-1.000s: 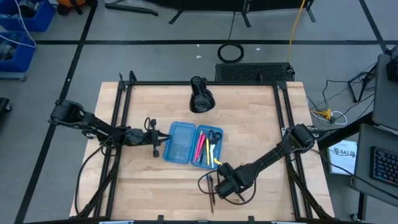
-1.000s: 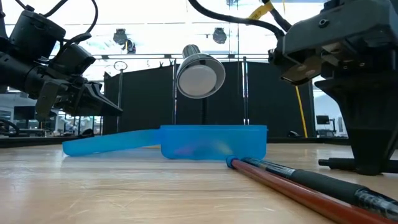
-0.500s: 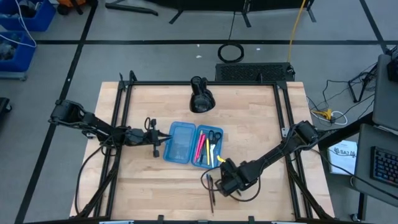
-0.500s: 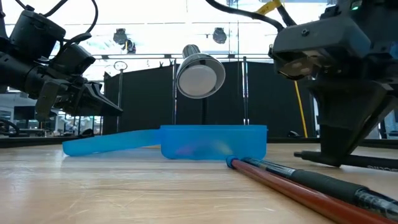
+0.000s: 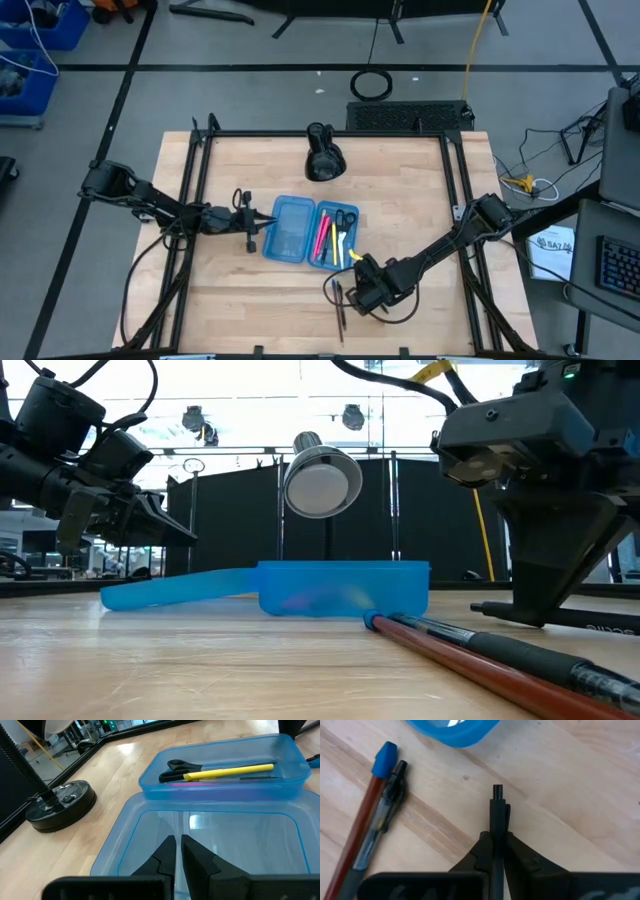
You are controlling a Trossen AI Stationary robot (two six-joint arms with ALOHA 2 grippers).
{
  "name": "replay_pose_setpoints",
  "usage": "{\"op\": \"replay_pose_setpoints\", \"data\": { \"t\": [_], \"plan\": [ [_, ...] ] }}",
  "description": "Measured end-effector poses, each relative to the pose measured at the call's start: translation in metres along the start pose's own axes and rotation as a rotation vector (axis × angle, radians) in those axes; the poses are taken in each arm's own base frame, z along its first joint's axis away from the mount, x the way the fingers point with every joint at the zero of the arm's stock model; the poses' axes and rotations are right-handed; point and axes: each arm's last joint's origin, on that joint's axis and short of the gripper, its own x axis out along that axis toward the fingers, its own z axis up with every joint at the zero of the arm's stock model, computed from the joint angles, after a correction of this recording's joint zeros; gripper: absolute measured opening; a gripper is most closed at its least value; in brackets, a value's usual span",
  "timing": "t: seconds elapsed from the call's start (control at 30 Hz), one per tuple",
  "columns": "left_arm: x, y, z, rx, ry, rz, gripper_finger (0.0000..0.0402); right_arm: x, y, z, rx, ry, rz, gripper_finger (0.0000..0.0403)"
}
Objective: Pick & place school supplies into a supply box
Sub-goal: Put the right black pen into the blue supply box
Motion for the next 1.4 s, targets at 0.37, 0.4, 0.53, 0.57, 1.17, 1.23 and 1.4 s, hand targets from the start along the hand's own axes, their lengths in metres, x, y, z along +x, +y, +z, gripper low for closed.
{"op": "replay_pose_setpoints", "data": {
  "t": [0.37, 0.4, 0.53, 0.57, 1.17, 1.23, 1.4],
  "plan": [
    [0.0, 0.0, 0.0, 0.0, 0.0, 0.0, 0.0035, -0.021, 0.002, 0.006, 0.01, -0.05, 0.081, 0.0014],
    [0.0, 0.0, 0.0, 0.0, 0.0, 0.0, 0.0035, -0.024, 0.002, 0.007, 0.013, -0.058, 0.091, 0.0014],
    [0.0, 0.0, 0.0, 0.0, 0.0, 0.0, 0.0035, -0.038, 0.002, 0.011, 0.026, -0.11, 0.139, 0.0014],
    [0.0, 0.0, 0.0, 0.0, 0.0, 0.0, 0.0035, -0.042, 0.003, 0.012, 0.032, -0.127, 0.156, 0.0014],
    [0.0, -0.001, 0.0, -0.022, -0.003, -0.034, 0.0035, -0.07, 0.0, 0.105, 0.2, -0.449, 0.343, 0.0017],
    [0.0, -0.002, 0.0, -0.022, -0.003, -0.047, 0.0035, -0.07, 0.0, 0.115, 0.202, -0.443, 0.362, 0.0019],
    [0.0, -0.002, -0.001, -0.019, 0.005, -0.053, 0.0035, -0.067, -0.005, 0.132, 0.211, -0.403, 0.376, 0.0016]
  ]
}}
